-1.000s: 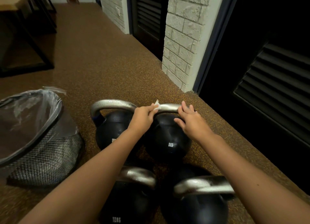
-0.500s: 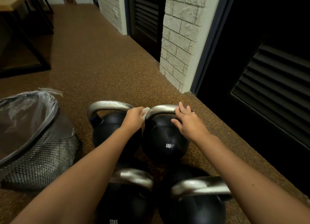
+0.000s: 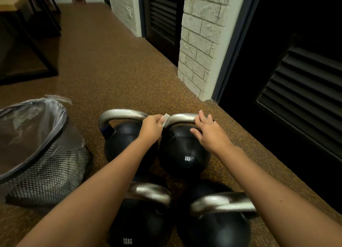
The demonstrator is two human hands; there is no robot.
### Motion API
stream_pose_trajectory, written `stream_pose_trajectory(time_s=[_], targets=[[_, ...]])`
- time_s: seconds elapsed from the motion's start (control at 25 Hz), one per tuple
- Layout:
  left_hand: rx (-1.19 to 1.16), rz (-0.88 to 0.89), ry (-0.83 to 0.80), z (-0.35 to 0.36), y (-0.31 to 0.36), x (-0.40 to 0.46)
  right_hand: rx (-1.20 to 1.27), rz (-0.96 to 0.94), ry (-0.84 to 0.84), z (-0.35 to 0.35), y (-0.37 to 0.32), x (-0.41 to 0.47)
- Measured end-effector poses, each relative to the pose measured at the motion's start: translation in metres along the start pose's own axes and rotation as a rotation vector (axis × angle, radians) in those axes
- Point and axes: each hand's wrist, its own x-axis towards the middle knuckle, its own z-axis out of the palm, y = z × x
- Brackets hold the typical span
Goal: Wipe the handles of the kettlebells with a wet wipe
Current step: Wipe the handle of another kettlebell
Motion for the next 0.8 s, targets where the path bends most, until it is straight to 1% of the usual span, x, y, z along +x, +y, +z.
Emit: stream_pose_trajectory(time_s=[0.12, 0.2, 0.28, 0.36, 0.4, 0.48, 0.6, 0.68, 0.8], targets=[[-0.056, 0.063, 0.004, 0.003, 0.003, -0.005, -0.003, 0.008, 0.007, 0.001, 0.000, 0.000], [-0.059, 0.097, -0.019, 0.005, -0.007, -0.012, -0.009, 0.005, 0.004, 0.002, 0.000, 0.000], [0.019, 0.113, -0.076, 0.004, -0.021, -0.015, -0.005, -0.001, 0.008, 0.001, 0.000, -0.001], [0.129, 0.072, -0.157, 0.001, -0.031, -0.017, -0.001, 0.004, 0.005, 0.001, 0.000, -0.001], [0.156, 0.044, -0.171, 0.001, -0.032, -0.018, 0.000, 0.007, 0.003, 0.001, -0.001, -0.001], [0.133, 0.016, -0.123, 0.004, -0.023, -0.020, -0.001, 0.008, 0.005, 0.002, -0.001, 0.000], [0.101, 0.039, -0.020, 0.013, -0.005, -0.021, -0.004, 0.010, 0.013, 0.004, 0.000, 0.001], [0.120, 0.051, -0.020, 0.016, -0.004, -0.020, 0.002, 0.008, 0.017, 0.005, 0.000, 0.001], [0.112, -0.032, -0.043, 0.014, -0.012, -0.016, 0.002, 0.001, 0.008, 0.003, 0.000, 0.000]])
